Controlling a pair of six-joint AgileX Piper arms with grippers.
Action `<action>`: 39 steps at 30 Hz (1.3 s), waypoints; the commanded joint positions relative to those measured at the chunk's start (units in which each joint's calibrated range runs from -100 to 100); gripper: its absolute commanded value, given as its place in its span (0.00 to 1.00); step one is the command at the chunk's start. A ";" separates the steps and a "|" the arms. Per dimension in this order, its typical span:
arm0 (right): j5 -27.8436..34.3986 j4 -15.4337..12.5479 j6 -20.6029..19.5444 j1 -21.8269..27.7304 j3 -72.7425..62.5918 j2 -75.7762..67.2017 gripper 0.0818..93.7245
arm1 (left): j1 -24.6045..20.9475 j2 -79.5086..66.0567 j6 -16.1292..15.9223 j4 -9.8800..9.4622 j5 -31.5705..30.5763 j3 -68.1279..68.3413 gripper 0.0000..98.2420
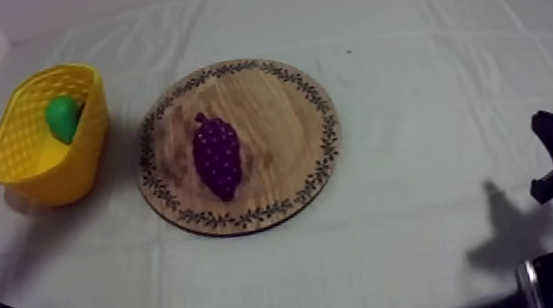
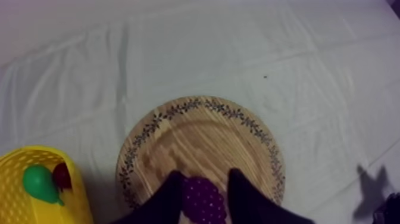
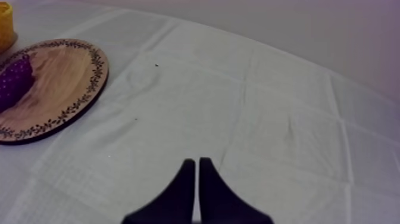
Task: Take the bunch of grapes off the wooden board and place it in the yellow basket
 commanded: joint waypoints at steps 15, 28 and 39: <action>-0.04 0.01 0.02 0.02 -0.03 -0.01 0.00 | 1.54 1.87 4.88 0.91 11.21 4.14 0.98; -0.04 0.01 0.03 0.02 -0.03 -0.01 0.00 | 1.69 11.95 12.58 3.28 11.62 8.31 0.98; -0.04 0.01 0.03 0.02 -0.03 -0.01 0.00 | 1.72 22.45 14.97 6.61 10.55 9.51 0.98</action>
